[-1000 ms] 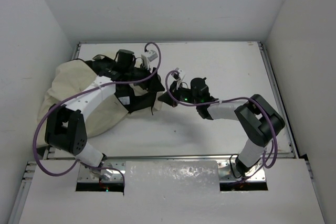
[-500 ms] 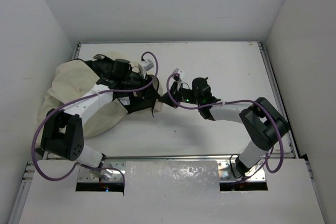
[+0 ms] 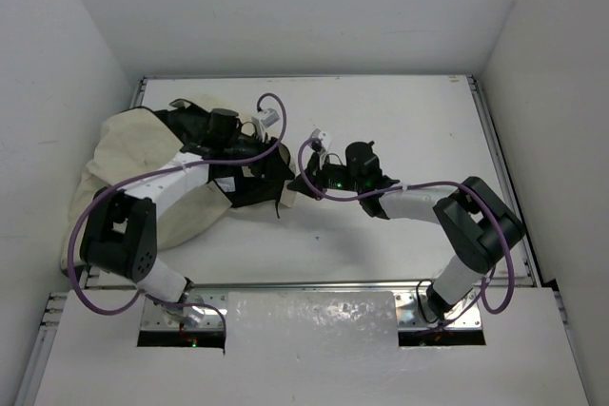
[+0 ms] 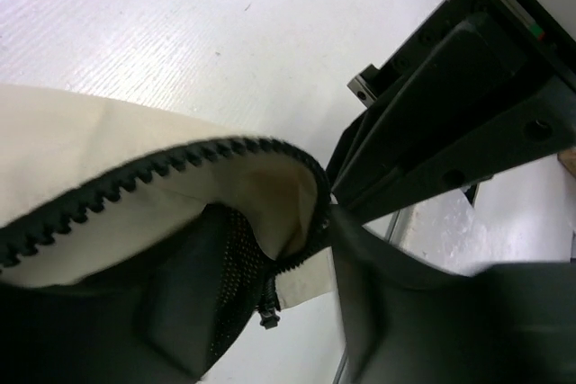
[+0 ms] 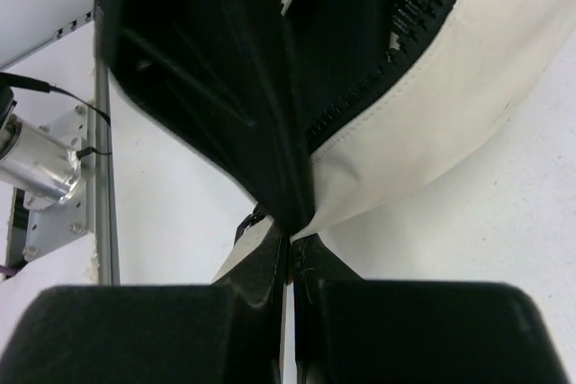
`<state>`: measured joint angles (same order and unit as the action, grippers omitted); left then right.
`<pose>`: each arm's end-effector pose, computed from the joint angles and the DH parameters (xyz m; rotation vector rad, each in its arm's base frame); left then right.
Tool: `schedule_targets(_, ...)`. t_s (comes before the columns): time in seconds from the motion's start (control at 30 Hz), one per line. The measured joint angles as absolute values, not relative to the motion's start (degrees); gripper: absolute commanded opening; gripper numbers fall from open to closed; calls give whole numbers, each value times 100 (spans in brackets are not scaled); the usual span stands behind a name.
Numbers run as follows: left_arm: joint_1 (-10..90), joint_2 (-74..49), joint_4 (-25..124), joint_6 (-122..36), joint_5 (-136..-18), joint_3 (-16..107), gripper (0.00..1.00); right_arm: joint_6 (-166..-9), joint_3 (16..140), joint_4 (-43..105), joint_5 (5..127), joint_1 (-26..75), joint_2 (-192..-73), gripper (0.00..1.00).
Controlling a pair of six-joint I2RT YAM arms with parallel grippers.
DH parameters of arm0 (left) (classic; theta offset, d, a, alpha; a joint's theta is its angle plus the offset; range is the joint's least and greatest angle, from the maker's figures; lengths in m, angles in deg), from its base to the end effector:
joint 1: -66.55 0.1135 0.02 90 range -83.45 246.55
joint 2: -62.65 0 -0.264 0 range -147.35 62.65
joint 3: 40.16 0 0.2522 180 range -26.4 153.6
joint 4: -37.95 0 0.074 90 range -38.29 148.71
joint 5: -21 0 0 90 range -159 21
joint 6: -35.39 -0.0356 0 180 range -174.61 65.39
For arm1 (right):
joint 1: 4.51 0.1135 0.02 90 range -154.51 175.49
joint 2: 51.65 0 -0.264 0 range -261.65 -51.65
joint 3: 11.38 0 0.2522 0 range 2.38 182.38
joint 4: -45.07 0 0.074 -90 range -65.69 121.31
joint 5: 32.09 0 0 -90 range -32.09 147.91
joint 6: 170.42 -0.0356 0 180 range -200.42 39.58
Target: Zip up the jacket
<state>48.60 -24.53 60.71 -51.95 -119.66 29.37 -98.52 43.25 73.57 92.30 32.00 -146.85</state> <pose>0.2968 -0.1251 0.2381 0.7605 2.0918 -1.1923 0.2586 0.2164 0.1908 -0.7549 1.7565 1.1981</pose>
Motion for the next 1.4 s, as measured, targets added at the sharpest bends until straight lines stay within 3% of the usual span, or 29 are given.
schedule_targets(0.17,4860,-2470,6020,-5180,-11861,2939,54,-9811,4325,7305,9294,3204,-14685,0)
schedule_targets(0.37,4840,-2357,5822,-5060,-11924,2948,45,-9715,4325,7257,9311,3231,-14667,0)
schedule_targets(0.47,4744,-2333,5756,-5042,-11808,2955,37,-9675,4325,7213,9309,3248,-14650,0)
schedule_targets(0.6,4635,-2337,5743,-5003,-11677,2955,14,-9647,4325,7156,9307,3250,-14621,0)
schedule_targets(0.63,4626,-2344,5749,-5000,-11660,2955,9,-9640,4325,7152,9302,3248,-14615,17)
schedule_targets(0.67,4621,-2357,5763,-5000,-11653,2961,0,-9643,4325,7139,9296,3248,-14610,27)
schedule_targets(0.77,4610,-2457,5942,-5042,-11539,3084,0,-9560,4322,7056,9263,3250,-14558,66)
schedule_targets(0.83,4626,-2514,6101,-5066,-11504,3199,0,-9479,4292,6988,9180,3250,-14459,76)
schedule_targets(1.27,4794,-2086,6261,-3949,-11026,3182,0,-10016,4036,7342,8664,3449,-14341,77)
schedule_targets(1.33,4796,-2053,6191,-3737,-10930,3066,0,-10239,4049,7510,8621,3515,-14497,73)
schedule_targets(1.4,4798,-2057,6171,-3567,-10844,2974,0,-10462,4065,7624,8533,3569,-14656,62)
